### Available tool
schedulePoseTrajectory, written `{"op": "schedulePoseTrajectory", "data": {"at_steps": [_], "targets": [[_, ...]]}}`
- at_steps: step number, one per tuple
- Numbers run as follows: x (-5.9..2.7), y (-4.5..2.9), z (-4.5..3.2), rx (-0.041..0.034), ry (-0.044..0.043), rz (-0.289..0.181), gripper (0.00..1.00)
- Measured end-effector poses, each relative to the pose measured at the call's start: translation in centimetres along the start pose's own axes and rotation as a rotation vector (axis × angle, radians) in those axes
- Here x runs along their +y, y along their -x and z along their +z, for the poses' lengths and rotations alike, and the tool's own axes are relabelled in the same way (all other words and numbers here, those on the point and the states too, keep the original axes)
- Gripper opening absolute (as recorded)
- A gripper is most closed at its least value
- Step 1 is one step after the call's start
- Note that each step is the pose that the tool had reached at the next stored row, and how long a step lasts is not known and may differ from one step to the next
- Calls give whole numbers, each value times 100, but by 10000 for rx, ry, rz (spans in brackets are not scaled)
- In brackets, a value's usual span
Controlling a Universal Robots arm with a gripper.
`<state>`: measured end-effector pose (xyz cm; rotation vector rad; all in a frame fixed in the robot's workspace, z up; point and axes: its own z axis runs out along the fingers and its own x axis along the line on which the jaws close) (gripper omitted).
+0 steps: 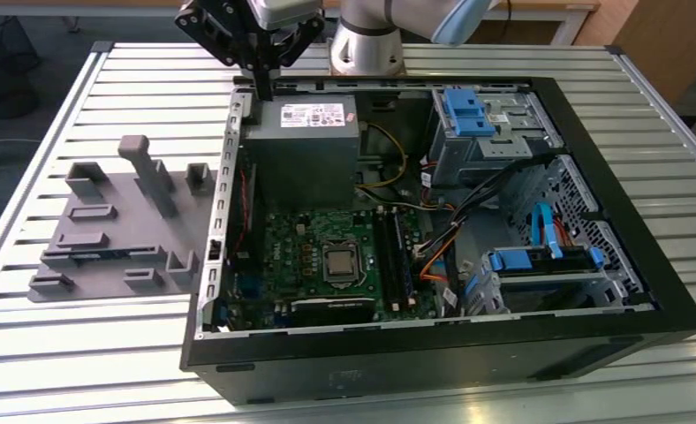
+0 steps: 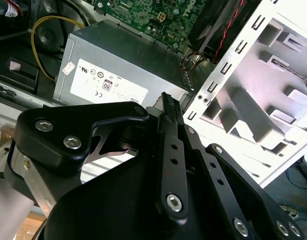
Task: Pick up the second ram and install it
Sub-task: 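Reach for the second ram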
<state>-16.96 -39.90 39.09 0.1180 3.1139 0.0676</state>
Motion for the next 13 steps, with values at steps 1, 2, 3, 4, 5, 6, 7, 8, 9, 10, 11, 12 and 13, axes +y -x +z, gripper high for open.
{"op": "schedulePoseTrajectory", "data": {"at_steps": [1,2,3,4,5,6,7,8,9,10,11,12,13], "targets": [[0,-2,0,0,0,0,11],[0,-5,0,1,0,1,11],[0,-7,1,2,0,1,11],[0,-9,1,3,0,1,11],[-1,-10,1,3,0,0,11],[-1,-13,1,4,-1,1,11],[-1,-17,2,4,0,1,11],[-1,-20,2,4,0,2,11],[-2,-23,2,4,0,1,11],[-2,-27,2,5,0,1,11],[-2,-30,2,5,0,1,11],[-2,-32,3,6,0,1,11],[-3,-35,3,7,-1,0,11]]}}
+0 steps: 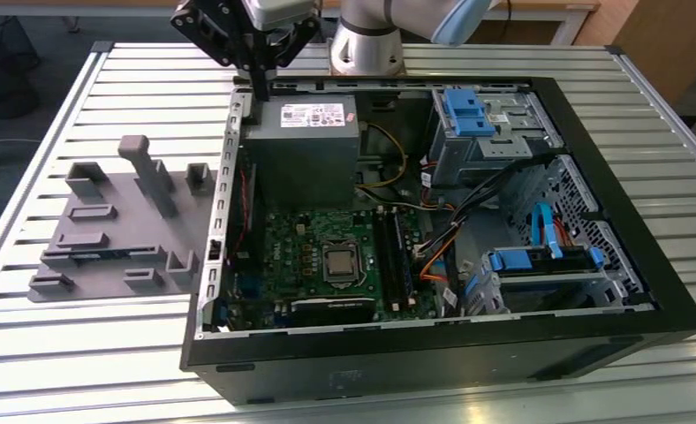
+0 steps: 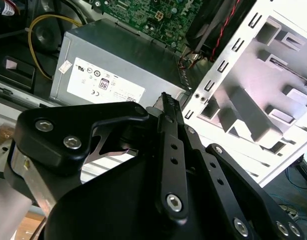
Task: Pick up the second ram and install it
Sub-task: 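Reach for the second ram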
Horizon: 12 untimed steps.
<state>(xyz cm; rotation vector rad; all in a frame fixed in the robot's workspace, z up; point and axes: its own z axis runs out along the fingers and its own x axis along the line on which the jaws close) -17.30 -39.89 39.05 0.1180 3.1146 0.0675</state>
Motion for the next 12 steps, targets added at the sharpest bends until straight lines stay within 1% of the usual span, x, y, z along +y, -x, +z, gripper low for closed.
{"op": "schedulePoseTrajectory", "data": {"at_steps": [12], "targets": [[-5,-57,5,10,0,1,11]]}}
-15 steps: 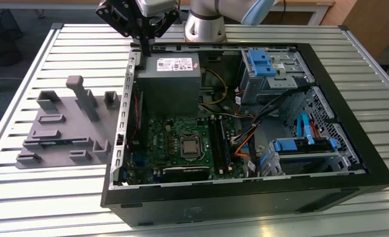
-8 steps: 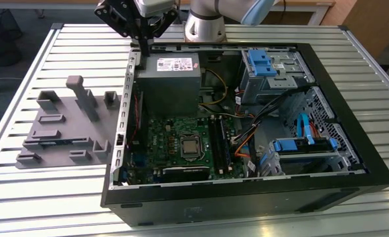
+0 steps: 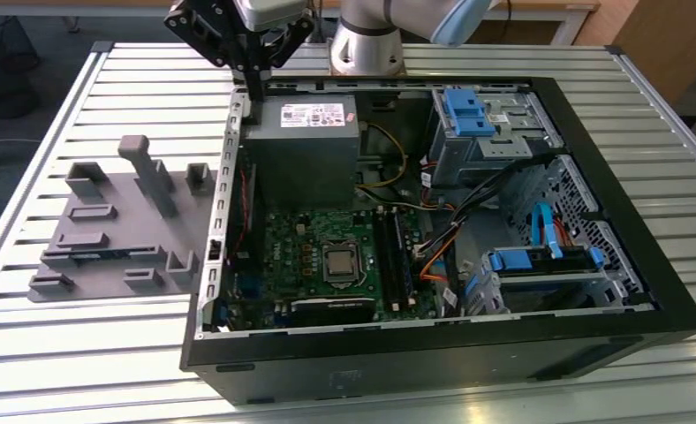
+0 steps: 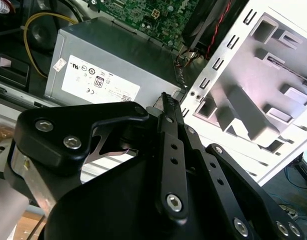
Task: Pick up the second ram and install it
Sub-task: 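Reach for the second ram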
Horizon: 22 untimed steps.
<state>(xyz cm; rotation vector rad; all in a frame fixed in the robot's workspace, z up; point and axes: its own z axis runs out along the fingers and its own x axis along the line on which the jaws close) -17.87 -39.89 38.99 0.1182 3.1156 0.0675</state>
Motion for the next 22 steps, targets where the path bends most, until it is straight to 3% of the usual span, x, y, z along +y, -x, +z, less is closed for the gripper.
{"op": "schedulePoseTrajectory", "data": {"at_steps": [22], "targets": [[-12,-154,15,41,-3,2,11]]}}
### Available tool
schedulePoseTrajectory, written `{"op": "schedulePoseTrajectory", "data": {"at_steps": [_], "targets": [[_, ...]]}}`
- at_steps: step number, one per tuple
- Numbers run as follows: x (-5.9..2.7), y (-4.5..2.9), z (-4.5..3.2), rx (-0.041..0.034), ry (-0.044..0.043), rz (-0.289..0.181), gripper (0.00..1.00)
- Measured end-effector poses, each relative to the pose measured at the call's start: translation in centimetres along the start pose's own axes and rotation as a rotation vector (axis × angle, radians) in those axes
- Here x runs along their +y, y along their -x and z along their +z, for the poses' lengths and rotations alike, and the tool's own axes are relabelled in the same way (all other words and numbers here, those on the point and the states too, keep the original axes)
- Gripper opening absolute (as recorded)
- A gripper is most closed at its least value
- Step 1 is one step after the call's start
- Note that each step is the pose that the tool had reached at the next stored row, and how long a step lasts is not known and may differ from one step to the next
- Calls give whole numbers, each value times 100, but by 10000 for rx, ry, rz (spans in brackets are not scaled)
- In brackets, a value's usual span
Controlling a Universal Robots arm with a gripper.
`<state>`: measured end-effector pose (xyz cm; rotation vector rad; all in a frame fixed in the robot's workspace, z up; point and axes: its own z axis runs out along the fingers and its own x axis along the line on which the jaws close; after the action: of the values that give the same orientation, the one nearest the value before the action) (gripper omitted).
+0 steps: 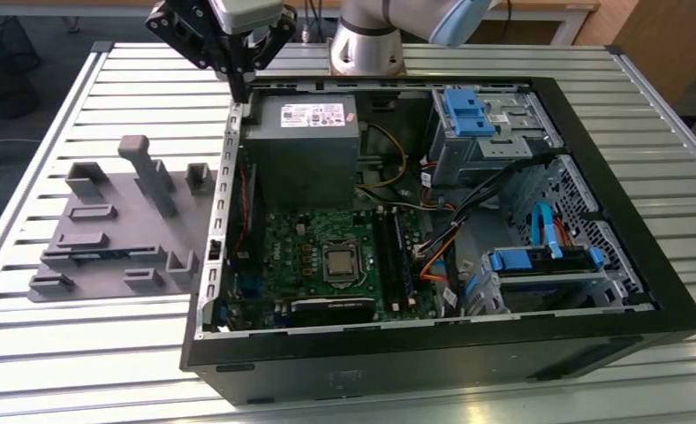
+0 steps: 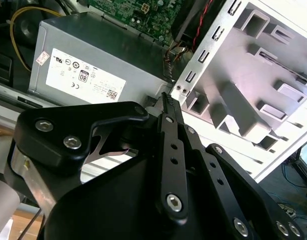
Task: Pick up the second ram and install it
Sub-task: 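Reach for the second ram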
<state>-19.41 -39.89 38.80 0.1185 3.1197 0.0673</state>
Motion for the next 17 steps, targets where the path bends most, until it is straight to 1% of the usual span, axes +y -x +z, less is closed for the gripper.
{"op": "schedulePoseTrajectory", "data": {"at_steps": [8,17], "targets": [[-4,-49,6,21,-1,1,11],[-11,-135,13,29,-2,2,11]]}}
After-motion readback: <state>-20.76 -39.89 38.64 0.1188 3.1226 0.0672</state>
